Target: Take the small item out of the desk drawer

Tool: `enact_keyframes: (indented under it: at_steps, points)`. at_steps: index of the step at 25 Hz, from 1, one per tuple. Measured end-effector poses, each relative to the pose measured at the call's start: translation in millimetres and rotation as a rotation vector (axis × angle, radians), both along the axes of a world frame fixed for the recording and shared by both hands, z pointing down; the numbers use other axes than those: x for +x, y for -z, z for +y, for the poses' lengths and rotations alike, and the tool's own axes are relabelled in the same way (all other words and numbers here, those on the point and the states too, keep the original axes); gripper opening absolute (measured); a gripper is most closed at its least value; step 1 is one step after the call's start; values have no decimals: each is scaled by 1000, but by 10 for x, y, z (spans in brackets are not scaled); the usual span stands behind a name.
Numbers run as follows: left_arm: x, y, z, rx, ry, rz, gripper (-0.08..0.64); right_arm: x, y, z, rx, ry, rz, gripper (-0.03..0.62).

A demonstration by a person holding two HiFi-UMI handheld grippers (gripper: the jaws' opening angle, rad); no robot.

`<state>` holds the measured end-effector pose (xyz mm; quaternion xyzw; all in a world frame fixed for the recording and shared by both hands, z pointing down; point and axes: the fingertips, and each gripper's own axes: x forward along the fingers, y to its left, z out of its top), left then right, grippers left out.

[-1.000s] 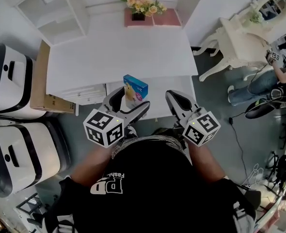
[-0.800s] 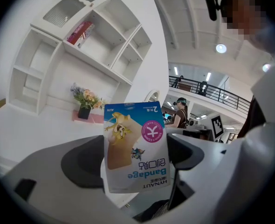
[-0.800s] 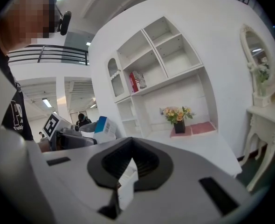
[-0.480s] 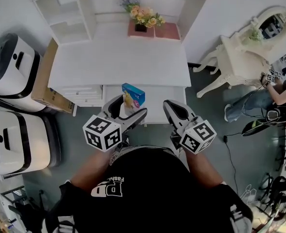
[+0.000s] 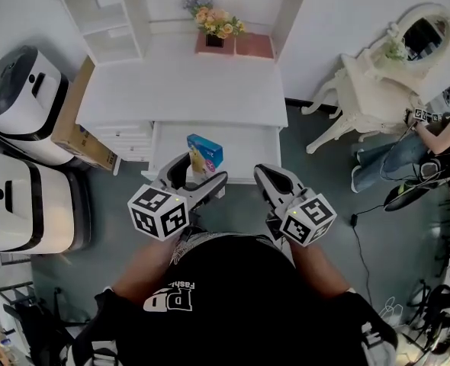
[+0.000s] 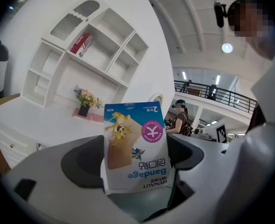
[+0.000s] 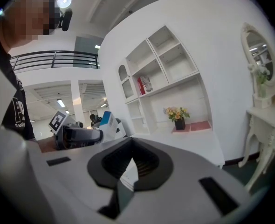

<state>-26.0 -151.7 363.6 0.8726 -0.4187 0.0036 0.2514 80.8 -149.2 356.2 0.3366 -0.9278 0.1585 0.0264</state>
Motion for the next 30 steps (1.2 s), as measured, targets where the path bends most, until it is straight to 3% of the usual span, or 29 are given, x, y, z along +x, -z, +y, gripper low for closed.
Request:
enact_keyframes:
  at_steps: [6, 13, 30]
  points:
    - [226, -71, 367, -6, 18, -8, 417, 176, -79, 343, 31, 5, 14, 9]
    - [263, -124, 659, -3, 51, -41, 416, 187, -138, 569, 2, 52, -29, 9]
    - [-82, 72, 623, 18, -11, -63, 416, -135, 61, 540, 21, 8, -51, 8]
